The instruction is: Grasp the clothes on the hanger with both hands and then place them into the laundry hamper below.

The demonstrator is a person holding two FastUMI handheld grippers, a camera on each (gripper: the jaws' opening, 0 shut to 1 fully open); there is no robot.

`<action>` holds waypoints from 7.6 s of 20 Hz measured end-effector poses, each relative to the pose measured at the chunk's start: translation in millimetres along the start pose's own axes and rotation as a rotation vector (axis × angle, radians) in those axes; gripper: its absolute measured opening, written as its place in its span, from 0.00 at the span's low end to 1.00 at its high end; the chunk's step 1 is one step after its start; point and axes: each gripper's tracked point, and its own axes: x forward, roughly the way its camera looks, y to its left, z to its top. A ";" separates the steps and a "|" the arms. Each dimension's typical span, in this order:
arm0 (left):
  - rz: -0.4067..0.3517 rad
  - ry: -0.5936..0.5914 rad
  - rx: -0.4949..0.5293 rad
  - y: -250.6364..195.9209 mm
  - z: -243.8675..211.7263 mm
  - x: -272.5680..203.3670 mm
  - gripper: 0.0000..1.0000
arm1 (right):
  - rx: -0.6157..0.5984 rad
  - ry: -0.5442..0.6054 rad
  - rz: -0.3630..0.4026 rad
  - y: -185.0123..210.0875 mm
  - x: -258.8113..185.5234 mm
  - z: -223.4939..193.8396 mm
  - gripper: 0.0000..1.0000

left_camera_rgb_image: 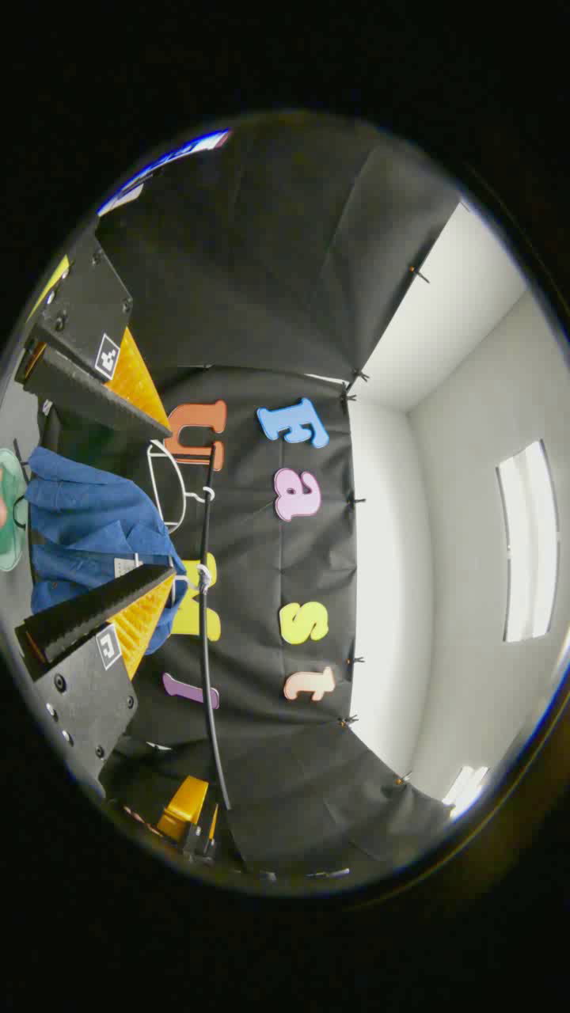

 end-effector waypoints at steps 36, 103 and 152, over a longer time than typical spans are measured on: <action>-0.273 0.245 -0.080 -37.8 -187.4 138.0 1.00 | -0.016 0.345 -0.163 84.0 161.2 -210.2 0.99; -0.146 0.278 -0.360 46.0 -177.1 274.5 0.05 | 0.792 0.259 -0.056 -50.1 303.0 -236.7 0.08; -0.298 0.580 -0.491 69.7 -289.4 239.7 0.05 | 0.879 0.645 0.032 -26.8 318.6 -404.8 0.08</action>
